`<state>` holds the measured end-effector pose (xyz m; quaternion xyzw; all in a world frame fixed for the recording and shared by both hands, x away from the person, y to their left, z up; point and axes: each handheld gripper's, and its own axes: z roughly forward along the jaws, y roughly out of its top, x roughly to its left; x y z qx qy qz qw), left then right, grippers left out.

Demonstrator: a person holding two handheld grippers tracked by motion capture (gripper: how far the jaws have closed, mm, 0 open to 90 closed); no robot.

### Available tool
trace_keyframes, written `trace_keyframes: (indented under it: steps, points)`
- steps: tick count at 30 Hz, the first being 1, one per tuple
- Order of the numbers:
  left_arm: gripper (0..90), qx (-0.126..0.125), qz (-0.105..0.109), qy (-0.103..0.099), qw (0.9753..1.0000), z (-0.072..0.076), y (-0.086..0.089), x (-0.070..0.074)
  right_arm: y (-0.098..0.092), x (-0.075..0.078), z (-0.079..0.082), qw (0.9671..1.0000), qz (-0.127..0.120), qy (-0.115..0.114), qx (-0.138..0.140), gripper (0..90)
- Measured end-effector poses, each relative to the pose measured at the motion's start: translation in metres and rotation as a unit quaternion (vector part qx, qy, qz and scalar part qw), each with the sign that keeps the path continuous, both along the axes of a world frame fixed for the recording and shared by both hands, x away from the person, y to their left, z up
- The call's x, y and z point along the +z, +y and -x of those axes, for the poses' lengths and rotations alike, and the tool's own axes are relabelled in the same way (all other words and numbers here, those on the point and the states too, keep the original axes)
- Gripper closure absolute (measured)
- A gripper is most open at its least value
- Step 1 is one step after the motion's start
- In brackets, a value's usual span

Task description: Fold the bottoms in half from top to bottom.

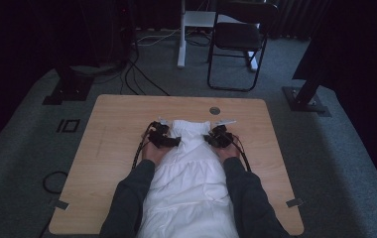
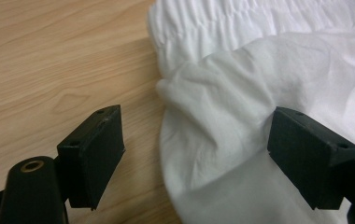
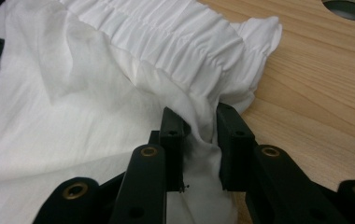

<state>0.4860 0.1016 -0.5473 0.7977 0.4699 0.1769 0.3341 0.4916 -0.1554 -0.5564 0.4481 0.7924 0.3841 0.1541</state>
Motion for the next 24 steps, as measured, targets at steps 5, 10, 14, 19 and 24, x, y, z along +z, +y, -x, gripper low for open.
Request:
trace_keyframes:
  steps: [5,10,14,19,24]
  points:
    - [22.0,-0.015,-0.012,0.011,0.9998,-0.004,-0.007,-0.001,0.0,-0.001,0.001,1.0,-0.001,-0.004,-0.004,74.2]
    - [22.7,-0.032,-0.02,0.007,0.9993,-0.002,-0.01,-0.002,0.002,-0.001,0.002,0.9999,0.001,-0.006,-0.01,72.8]
    - [22.2,-0.055,-0.022,0.006,0.9982,0.0,-0.012,-0.002,0.004,0.001,0.002,0.999,0.032,-0.01,-0.028,55.7]
    - [23.1,-0.055,-0.025,0.009,0.9982,0.001,-0.013,-0.001,0.002,0.001,0.0,0.9982,0.034,-0.009,-0.048,45.5]
    - [45.3,-0.058,-0.017,0.019,0.998,0.003,-0.017,0.003,0.003,0.003,0.001,0.9988,0.031,-0.001,-0.037,64.3]
